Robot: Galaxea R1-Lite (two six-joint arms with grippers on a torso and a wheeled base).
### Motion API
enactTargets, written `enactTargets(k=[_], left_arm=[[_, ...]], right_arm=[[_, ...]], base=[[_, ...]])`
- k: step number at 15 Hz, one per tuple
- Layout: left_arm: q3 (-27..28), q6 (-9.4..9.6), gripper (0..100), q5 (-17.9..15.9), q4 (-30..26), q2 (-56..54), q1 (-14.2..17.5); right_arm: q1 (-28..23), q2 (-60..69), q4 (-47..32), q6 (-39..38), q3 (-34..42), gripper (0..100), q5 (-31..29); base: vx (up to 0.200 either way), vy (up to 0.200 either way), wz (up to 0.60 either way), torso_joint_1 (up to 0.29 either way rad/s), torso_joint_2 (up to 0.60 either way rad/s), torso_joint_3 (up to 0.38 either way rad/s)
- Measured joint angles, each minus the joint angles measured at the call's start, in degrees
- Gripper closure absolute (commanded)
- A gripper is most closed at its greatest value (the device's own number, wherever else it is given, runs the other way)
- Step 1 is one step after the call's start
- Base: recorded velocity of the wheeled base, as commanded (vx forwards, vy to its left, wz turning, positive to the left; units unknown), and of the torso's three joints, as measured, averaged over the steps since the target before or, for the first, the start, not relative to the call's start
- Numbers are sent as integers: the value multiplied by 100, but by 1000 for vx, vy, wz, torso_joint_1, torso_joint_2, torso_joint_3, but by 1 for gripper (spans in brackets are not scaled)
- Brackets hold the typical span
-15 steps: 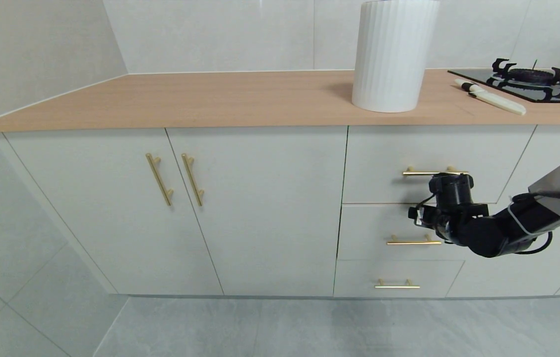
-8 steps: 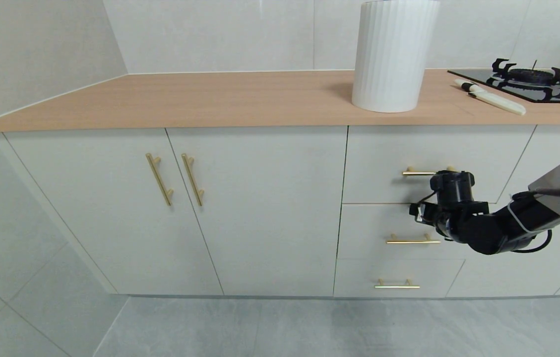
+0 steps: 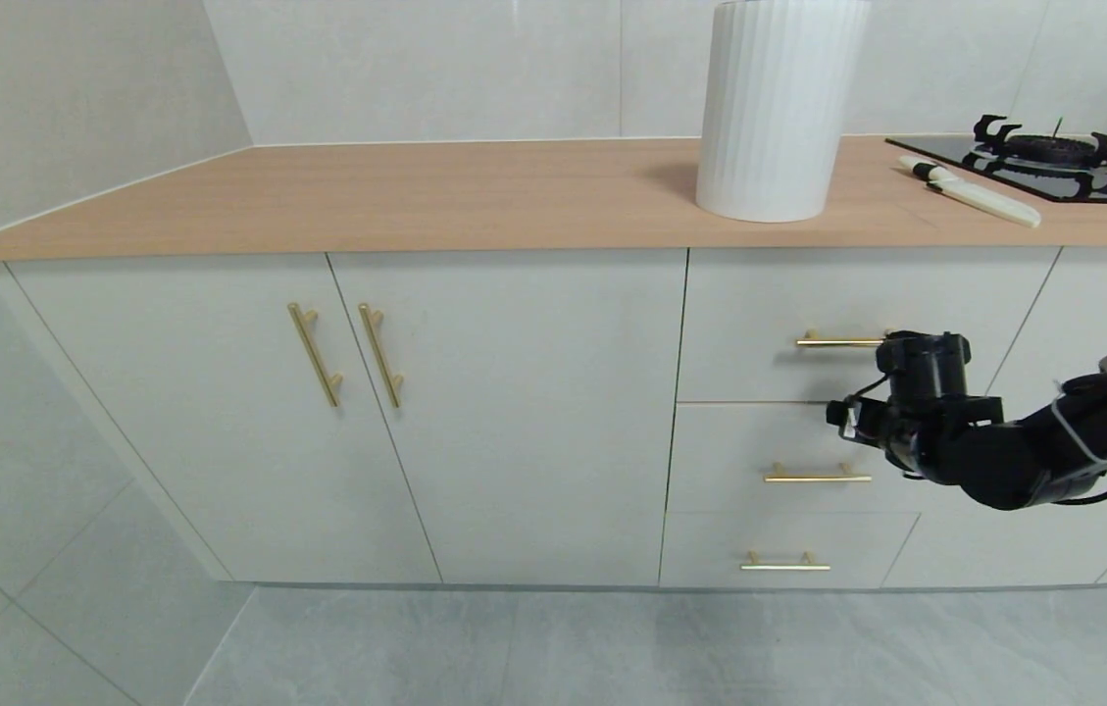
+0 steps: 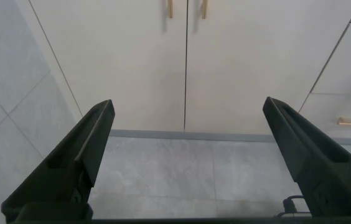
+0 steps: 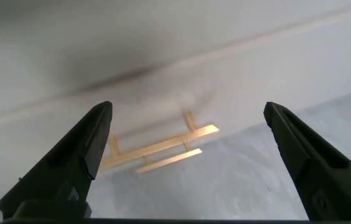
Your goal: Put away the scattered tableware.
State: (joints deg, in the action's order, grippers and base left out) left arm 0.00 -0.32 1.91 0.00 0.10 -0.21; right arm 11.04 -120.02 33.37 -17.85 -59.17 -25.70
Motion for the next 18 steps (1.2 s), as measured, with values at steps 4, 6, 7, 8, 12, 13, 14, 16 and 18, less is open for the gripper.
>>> enactTargets(k=[4, 6, 7, 8, 12, 13, 14, 16, 18], left_arm=[[0, 0, 0, 0, 0, 0, 0], [2, 0, 0, 0, 0, 0, 0], [2, -1, 0, 0, -2, 0, -1], [2, -1, 0, 0, 0, 0, 0], [0, 0, 0, -2, 0, 0, 0], [0, -1, 0, 0, 0, 0, 0], [0, 0, 0, 0, 0, 0, 0], [0, -1, 0, 0, 0, 0, 2], [0, 0, 0, -2, 0, 0, -1]], right_arm=[[0, 1671, -4, 12, 1430, 0, -99], [-90, 2614, -4, 154, 2089, 0, -296], [-207, 3165, -4, 279, 2404, 0, -369], [-324, 3694, -6, 411, 2687, 0, -411], [-599, 6095, -20, 1424, 3753, 0, -457], [-634, 6679, -46, 1705, 4007, 0, -471], [-672, 7280, -105, 2000, 4253, 0, -510], [-800, 8281, -510, 2387, 4578, 0, -640], [-984, 9278, -1325, 2537, 4738, 0, -666]], base=[[0, 0, 0, 0, 0, 0], [0, 0, 0, 0, 0, 0], [0, 0, 0, 0, 0, 0], [0, 0, 0, 0, 0, 0], [0, 0, 0, 0, 0, 0], [0, 0, 0, 0, 0, 0], [0, 0, 0, 0, 0, 0], [0, 0, 0, 0, 0, 0], [0, 0, 0, 0, 0, 0]])
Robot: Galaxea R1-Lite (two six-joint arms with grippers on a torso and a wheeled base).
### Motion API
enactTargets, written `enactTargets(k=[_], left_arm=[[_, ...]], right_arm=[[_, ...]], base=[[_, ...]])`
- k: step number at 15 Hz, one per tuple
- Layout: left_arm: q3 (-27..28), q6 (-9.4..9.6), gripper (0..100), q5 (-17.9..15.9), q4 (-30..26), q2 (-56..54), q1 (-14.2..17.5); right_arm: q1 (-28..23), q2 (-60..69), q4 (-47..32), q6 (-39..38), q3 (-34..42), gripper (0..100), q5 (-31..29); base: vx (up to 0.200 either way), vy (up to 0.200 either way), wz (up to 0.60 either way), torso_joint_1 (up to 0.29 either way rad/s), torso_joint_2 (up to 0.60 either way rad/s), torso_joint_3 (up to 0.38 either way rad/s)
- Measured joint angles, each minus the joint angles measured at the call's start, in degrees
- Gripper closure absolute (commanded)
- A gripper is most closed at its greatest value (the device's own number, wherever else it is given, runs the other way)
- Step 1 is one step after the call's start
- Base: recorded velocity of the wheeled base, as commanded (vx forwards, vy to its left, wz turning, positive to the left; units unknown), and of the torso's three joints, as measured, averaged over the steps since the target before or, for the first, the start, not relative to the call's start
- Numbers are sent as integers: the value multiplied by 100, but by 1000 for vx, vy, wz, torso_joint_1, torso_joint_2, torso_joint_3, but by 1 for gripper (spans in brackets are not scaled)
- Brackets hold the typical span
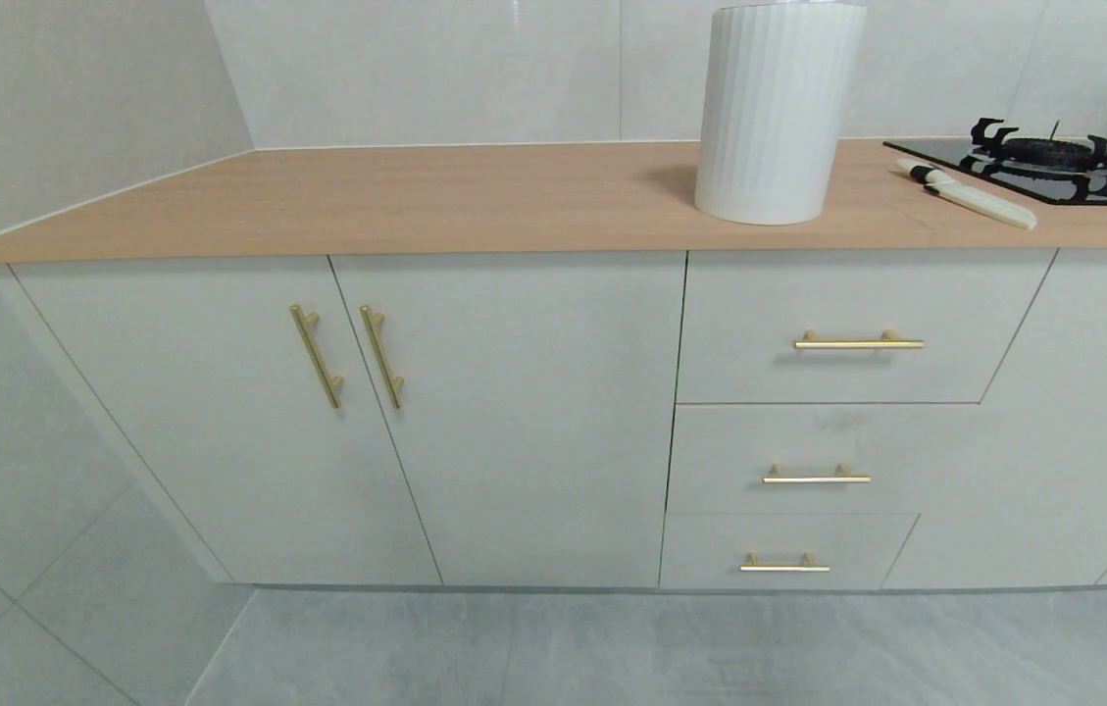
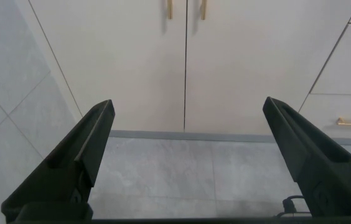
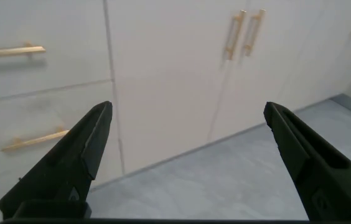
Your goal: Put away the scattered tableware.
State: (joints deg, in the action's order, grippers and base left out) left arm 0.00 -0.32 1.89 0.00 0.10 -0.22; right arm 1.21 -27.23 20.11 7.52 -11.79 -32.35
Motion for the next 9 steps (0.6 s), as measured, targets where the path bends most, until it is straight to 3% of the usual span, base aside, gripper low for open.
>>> enactTargets(k=[3, 6, 9], left_arm=[[0, -1, 0, 2, 0, 0, 0], [0, 0, 0, 2, 0, 0, 0], [0, -1, 0, 2, 0, 0, 0]], right_arm=[[-83, 1398, -983, 62, 234, 0, 338], [-102, 2275, -1139, -17, 898, 0, 545], [-113, 2611, -1607, -649, 1141, 0, 1859]], base=[[0, 0, 0, 0, 0, 0], [0, 0, 0, 0, 0, 0], [0, 0, 0, 0, 0, 0]])
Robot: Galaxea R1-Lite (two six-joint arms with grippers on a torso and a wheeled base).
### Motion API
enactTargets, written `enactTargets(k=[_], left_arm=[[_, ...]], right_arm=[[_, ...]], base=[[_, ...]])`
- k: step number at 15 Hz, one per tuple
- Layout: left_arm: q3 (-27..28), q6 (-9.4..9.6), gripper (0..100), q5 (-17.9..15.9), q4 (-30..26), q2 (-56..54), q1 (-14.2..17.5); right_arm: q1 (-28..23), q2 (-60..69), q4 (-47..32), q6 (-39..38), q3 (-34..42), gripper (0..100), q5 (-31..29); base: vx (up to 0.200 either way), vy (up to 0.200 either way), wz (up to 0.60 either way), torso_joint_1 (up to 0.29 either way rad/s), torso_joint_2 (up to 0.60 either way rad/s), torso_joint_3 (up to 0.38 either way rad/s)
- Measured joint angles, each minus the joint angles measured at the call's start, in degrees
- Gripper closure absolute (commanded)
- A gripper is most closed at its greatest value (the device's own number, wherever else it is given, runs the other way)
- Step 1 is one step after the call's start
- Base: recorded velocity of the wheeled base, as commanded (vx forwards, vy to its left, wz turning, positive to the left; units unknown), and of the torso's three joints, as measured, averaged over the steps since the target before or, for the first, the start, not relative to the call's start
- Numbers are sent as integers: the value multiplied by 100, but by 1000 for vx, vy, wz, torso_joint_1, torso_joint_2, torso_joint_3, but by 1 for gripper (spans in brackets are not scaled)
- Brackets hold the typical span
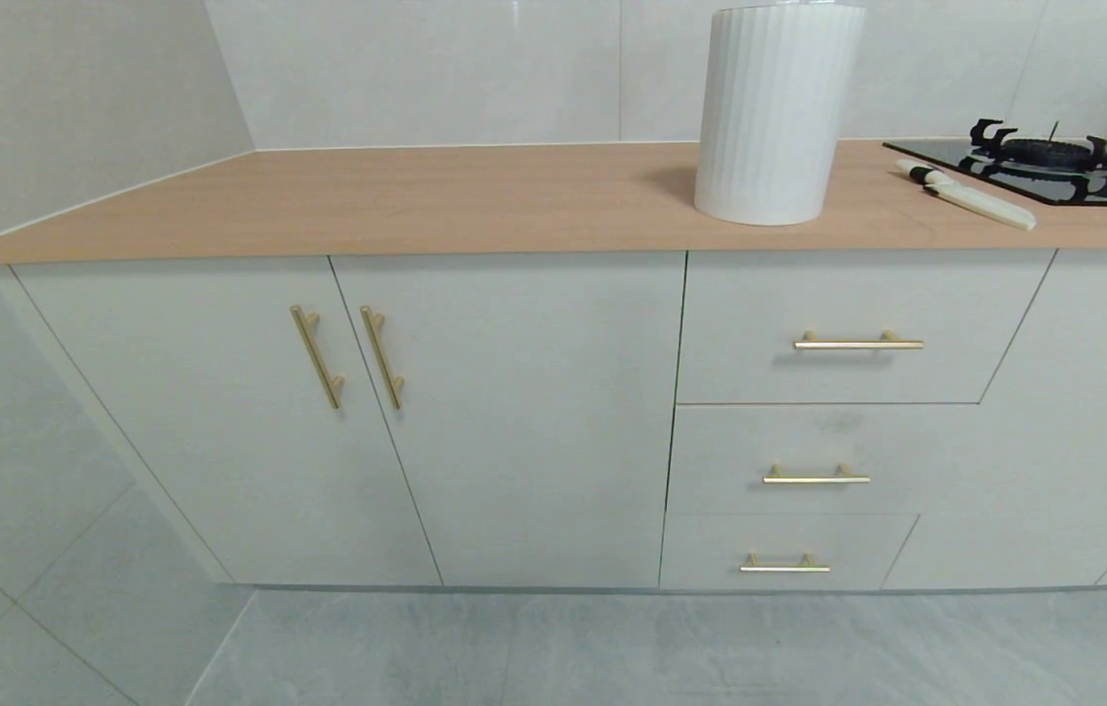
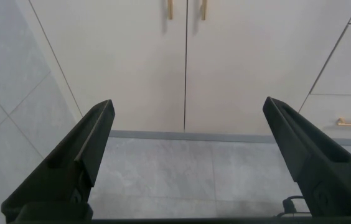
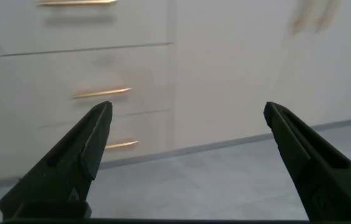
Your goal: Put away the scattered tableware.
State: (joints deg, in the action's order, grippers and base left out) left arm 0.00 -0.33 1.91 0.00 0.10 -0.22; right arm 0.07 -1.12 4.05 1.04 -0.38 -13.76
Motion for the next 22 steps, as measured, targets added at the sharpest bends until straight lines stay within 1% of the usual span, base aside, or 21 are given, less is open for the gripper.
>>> enactTargets(k=[2, 3, 4, 6, 14, 22], left_arm=[[0, 0, 0, 0, 0, 0, 0], [0, 1, 0, -2, 0, 0, 0], [0, 0, 0, 0, 0, 0, 0], [2, 1, 0, -2, 0, 0, 1], [0, 11, 0, -2, 0, 0, 0], [2, 17, 0, -2, 0, 0, 0]], right_arm=[[-2, 74, -68, -201, 16, 0, 591], [0, 94, -140, -245, 27, 0, 775], [2, 107, -358, -265, 30, 0, 1112], [0, 119, -364, -144, 38, 0, 1306], [-2, 128, -361, -130, 38, 0, 1298], [-2, 128, -362, -130, 38, 0, 1314]], base=[[0, 0, 0, 0, 0, 0], [0, 0, 0, 0, 0, 0], [0, 0, 0, 0, 0, 0], [0, 0, 0, 0, 0, 0], [0, 0, 0, 0, 0, 0], [200, 0, 0, 3, 1, 1]])
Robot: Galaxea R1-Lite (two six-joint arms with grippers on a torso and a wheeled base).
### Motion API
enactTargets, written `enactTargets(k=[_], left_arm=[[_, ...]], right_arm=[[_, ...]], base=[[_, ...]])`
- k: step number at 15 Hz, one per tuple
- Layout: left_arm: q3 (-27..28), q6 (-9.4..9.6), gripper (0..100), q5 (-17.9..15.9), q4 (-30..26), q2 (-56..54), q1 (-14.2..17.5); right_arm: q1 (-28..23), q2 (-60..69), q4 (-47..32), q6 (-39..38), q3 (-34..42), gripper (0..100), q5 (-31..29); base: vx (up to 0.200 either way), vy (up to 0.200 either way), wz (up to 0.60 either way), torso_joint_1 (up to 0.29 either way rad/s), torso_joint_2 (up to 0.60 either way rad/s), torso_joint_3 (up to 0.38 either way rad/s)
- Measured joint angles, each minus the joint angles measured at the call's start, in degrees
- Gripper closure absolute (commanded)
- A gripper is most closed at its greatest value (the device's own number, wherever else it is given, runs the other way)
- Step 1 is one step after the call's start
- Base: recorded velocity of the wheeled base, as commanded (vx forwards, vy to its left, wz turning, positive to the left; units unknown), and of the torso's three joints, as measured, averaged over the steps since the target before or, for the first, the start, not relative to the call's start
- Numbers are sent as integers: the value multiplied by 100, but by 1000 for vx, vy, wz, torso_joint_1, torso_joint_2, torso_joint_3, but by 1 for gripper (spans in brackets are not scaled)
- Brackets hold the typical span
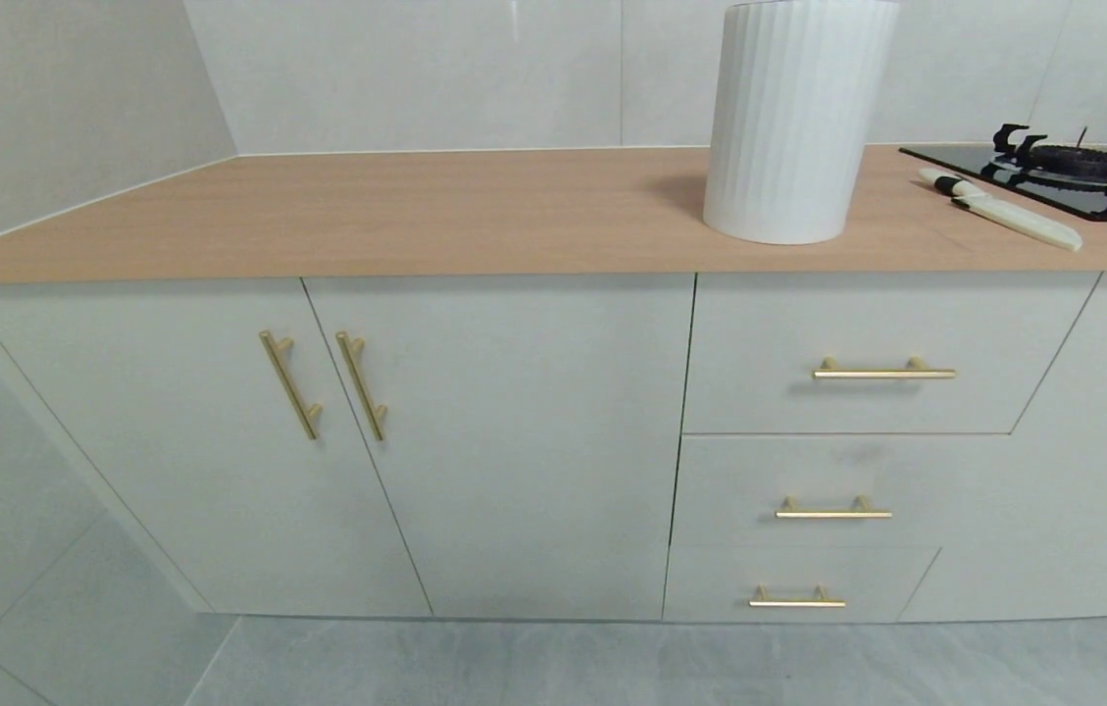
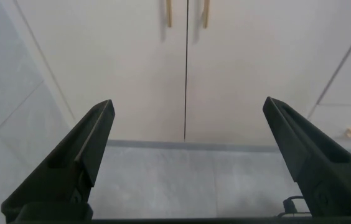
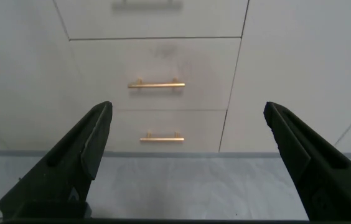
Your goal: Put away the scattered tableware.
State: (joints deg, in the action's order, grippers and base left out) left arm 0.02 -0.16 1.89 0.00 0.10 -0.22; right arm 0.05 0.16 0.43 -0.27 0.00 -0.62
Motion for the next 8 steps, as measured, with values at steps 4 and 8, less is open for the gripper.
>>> enactTargets(k=[4, 8], left_arm=[[2, -13, 0, 0, 0, 0, -2], [2, -16, 0, 0, 0, 0, -2]], right_arm=[[0, 0, 0, -2, 0, 0, -6], [0, -2, 0, -6, 0, 0, -6]], base=[[50, 0, -450, 4, 5, 7], [0, 0, 0, 0, 0, 0]])
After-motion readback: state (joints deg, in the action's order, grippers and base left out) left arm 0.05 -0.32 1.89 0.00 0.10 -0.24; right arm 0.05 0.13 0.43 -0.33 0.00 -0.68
